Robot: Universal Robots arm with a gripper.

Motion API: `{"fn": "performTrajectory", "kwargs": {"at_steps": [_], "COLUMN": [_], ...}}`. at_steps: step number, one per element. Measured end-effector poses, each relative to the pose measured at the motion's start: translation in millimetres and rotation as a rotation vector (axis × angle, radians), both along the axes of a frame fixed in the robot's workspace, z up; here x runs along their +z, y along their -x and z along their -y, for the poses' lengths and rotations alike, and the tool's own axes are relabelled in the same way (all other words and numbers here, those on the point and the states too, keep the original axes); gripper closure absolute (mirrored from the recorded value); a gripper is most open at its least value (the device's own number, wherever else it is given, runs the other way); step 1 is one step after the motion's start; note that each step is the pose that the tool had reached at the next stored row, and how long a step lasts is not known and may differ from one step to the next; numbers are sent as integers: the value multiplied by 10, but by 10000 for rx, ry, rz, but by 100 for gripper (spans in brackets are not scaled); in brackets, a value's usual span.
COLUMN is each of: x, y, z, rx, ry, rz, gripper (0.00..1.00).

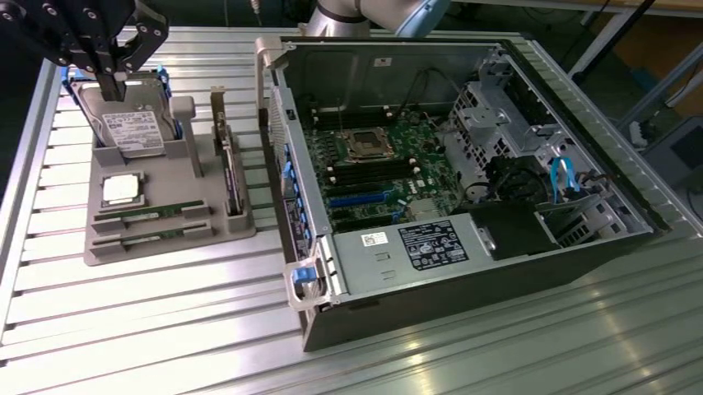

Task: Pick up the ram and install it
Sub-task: 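Pick up the ram and move it above insertion slot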

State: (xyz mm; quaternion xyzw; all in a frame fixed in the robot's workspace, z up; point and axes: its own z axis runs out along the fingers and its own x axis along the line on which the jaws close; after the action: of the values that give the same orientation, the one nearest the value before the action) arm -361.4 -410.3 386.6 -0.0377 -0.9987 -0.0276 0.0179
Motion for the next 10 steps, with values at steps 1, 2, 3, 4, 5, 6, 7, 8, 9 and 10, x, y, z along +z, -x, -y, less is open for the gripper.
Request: {"fn": "performTrajectory", "kwargs": {"at_steps": [1, 2, 3, 4, 5, 6, 7, 8, 9, 10], "x": [0, 0, 0, 0, 0, 0, 0, 0, 0, -1], "y": [0, 0, 0, 0, 0, 0, 0, 0, 0, 0], "z": [0, 0, 0, 0, 0, 0, 0, 1, 14, 50], "rx": [0, 0, 0, 0, 0, 0, 0, 0, 2, 1], "ry": [0, 0, 0, 0, 0, 0, 0, 0, 0, -1], "rz": [0, 1, 0, 0, 0, 0, 0, 0, 1, 1], "gripper": [90, 90, 90, 90, 90, 90, 90, 90, 90, 90]}}
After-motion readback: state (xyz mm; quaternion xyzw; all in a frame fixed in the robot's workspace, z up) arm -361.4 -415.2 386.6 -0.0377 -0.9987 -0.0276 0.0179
